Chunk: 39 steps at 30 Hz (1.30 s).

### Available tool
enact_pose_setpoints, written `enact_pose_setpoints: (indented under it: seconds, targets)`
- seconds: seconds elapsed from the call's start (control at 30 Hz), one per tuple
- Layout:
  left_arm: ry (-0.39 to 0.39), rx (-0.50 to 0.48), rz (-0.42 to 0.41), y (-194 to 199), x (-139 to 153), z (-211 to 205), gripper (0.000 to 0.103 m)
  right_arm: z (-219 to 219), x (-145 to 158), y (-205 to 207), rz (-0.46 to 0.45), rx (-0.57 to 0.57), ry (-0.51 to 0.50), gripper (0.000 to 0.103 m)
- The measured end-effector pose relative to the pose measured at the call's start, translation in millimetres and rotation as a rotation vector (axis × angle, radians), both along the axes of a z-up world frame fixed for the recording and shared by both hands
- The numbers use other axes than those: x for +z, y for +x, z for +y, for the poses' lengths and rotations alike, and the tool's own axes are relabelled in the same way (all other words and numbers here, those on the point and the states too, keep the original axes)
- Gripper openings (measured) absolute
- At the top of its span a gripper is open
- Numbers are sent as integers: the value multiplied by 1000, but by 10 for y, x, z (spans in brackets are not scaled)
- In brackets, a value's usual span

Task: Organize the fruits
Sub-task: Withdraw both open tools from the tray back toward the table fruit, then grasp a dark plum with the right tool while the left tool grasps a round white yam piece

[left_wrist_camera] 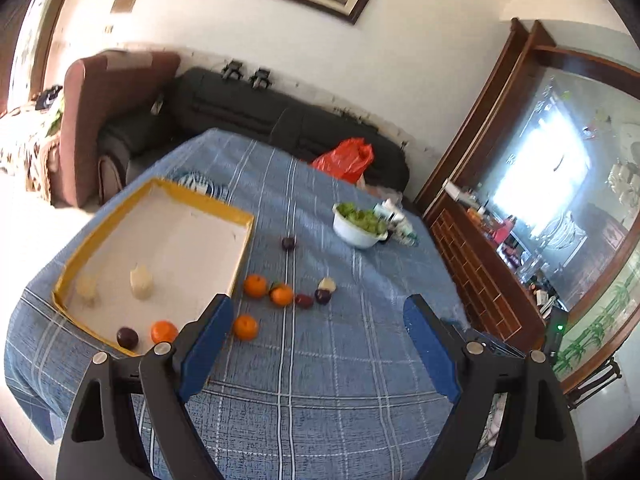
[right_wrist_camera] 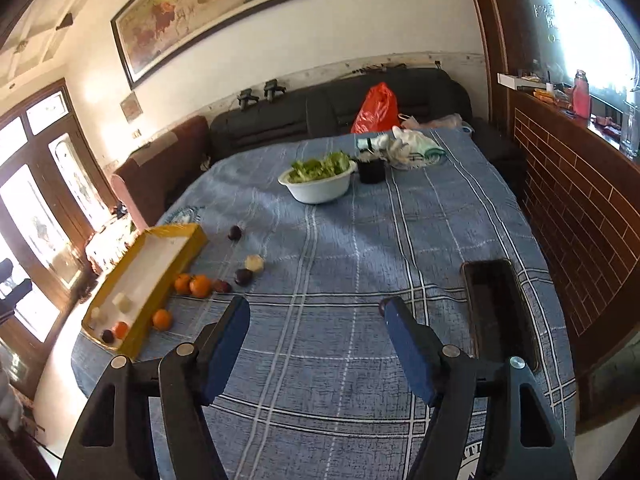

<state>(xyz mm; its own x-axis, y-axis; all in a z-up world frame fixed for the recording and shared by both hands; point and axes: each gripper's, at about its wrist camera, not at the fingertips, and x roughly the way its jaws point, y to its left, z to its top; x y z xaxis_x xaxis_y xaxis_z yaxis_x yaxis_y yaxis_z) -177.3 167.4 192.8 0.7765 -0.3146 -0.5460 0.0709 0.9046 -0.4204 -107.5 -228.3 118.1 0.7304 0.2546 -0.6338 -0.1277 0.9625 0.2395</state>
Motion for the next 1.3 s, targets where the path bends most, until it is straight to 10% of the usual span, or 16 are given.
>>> enact_pose_setpoints:
  seconds: [0.43,0.6,0.97,1.13,1.3]
  targets:
    - [115,-167,198,1137,-868,-816,76,-193,-1051,898,212,-132,-54,68]
    - [224,-202,240,1662,-1181,-1178,75,-169,-1173,981,211,-142,-78,32]
    - [432,-248,305,2484,-1774,-1663,55,-392,-1182,983,164,-130,113,32]
    - [547,-263,287,2510,-1875,-1824,29,-376,-1198,1029,176,-110,136,32]
    - [502,-254,257,2368,-1730,-1725,28,-372,-1178,1014,159,-98,159,32]
